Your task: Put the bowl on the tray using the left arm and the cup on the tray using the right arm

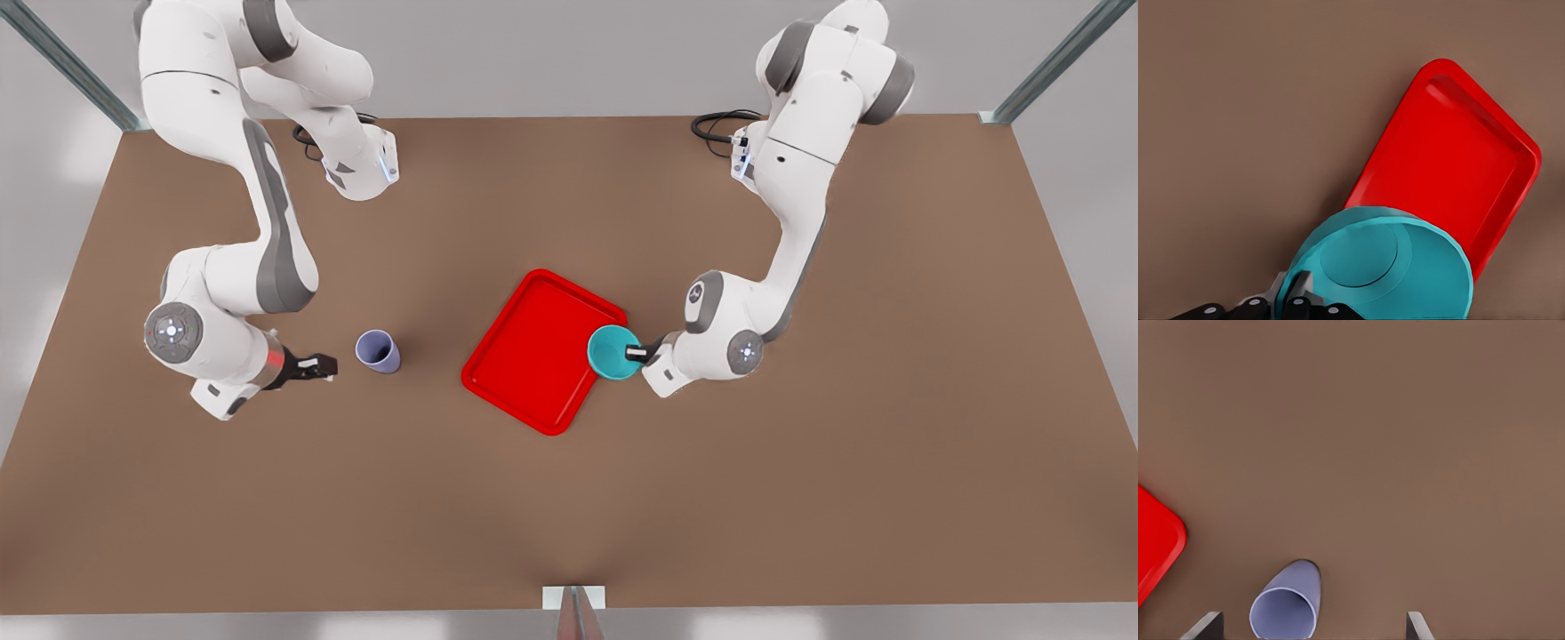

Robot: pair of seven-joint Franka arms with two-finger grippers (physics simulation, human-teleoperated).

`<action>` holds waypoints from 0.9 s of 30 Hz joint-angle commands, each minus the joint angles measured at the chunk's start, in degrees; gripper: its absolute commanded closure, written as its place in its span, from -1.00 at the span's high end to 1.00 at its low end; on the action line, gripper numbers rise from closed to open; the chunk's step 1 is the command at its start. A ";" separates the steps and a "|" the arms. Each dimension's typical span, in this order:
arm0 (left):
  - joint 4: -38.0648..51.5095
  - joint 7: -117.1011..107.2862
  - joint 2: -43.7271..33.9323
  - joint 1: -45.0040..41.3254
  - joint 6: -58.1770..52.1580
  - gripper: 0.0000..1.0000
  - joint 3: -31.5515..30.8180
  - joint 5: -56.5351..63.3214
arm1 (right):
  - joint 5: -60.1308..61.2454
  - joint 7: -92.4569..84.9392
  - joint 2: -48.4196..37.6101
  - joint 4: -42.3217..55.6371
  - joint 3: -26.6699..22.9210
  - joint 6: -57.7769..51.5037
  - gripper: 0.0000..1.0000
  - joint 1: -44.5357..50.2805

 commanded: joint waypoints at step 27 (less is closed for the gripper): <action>20.58 -3.93 -1.65 -8.98 -24.65 1.00 20.64 25.45 | 5.66 3.60 -7.95 -36.46 -0.05 29.06 1.00 0.54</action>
